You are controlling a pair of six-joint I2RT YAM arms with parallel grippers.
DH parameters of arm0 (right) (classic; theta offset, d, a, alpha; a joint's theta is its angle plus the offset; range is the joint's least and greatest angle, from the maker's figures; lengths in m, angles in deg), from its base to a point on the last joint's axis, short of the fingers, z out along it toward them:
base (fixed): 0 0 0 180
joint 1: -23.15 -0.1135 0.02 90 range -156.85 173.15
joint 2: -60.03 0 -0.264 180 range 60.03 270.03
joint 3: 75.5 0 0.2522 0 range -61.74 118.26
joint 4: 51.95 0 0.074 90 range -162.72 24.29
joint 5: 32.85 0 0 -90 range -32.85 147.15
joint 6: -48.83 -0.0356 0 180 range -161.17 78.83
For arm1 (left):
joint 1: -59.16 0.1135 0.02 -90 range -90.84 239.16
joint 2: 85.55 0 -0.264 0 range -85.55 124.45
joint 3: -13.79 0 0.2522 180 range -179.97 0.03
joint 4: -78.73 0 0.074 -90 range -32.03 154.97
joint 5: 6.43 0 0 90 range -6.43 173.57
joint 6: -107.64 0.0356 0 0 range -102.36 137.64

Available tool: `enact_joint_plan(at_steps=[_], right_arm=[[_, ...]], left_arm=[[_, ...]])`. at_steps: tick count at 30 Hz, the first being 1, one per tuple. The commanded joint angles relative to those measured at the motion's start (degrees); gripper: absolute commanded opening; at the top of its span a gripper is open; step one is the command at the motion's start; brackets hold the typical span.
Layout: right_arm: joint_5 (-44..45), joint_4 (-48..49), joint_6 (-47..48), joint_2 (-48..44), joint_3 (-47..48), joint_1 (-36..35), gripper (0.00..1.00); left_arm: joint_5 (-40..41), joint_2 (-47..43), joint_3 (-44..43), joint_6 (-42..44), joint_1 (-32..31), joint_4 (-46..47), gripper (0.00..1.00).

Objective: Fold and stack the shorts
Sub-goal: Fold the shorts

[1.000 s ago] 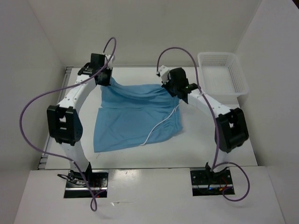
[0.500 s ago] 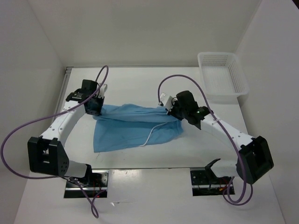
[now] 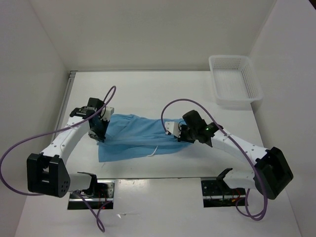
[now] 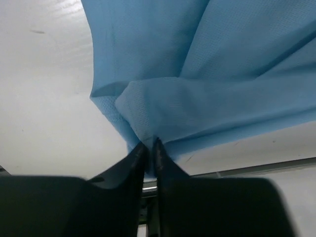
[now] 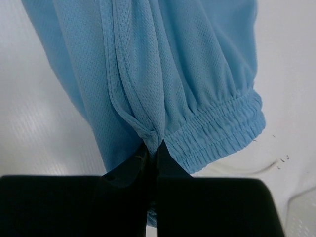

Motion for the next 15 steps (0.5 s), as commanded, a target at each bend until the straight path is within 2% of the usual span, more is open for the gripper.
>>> enact_joint_plan(at_steps=[1,2,3,4,6,10,15], right_arm=[[2.6,-5.7,3.7,-2.0,-1.0,0.4,0.06],[1.2,-6.5,4.3,-2.1,-1.0,0.4,0.17],[0.6,-7.2,4.8,-2.1,-1.0,0.4,0.34],[0.0,-7.8,4.8,-2.1,-1.0,0.4,0.39],[-0.8,-8.4,5.4,-2.1,-0.3,0.4,0.58],[-4.8,-11.5,4.6,-3.5,3.6,0.4,0.62],[-5.4,-9.6,1.7,-6.4,5.3,0.4,0.62]], left_arm=[[2.2,-2.9,1.0,0.6,-0.5,-4.9,0.24],[2.2,-3.5,1.6,0.6,-0.5,-5.6,0.50],[1.5,-3.5,1.7,0.6,-0.5,-6.8,0.54],[1.5,-4.0,1.7,0.6,-0.5,-7.4,0.56],[0.9,-4.8,0.8,0.6,-0.5,-9.7,0.59],[1.0,-7.0,-0.9,0.6,-0.5,-10.9,0.66],[4.8,-0.9,1.4,0.6,-0.5,-1.9,0.69]])
